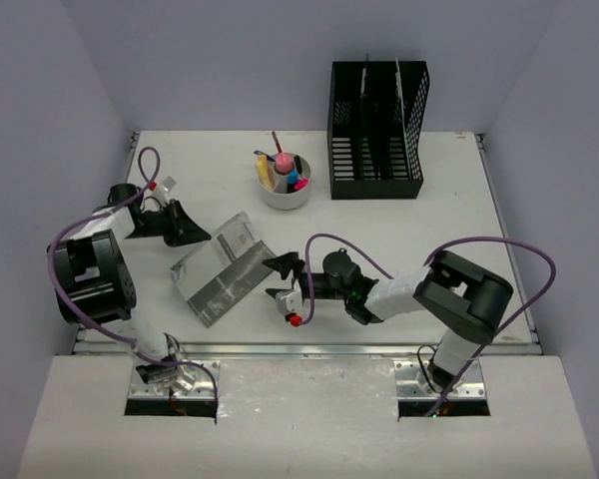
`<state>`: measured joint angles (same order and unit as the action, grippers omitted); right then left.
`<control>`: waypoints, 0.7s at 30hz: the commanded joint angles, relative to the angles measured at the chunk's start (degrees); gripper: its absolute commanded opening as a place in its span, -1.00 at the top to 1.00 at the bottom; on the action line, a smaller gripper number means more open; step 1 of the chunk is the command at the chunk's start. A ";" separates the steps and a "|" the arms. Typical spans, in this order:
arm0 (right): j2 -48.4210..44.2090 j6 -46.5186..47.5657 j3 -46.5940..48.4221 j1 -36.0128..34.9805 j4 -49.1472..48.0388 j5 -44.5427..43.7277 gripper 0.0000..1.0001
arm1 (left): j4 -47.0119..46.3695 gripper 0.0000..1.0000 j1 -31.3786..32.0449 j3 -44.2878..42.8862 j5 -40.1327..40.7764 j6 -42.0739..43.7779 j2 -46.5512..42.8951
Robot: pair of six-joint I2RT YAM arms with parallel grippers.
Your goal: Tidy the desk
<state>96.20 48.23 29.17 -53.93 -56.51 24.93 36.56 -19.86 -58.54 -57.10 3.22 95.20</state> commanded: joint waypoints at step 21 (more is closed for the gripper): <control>8.65 -34.76 30.50 -15.67 3.32 -46.51 -0.30 | -40.23 1.00 -2.12 20.22 4.53 -53.40 -24.53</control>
<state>104.99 24.82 56.18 -67.70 -58.83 -4.56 7.70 -21.43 -38.24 -53.54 -38.04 74.72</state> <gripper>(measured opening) 0.646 0.032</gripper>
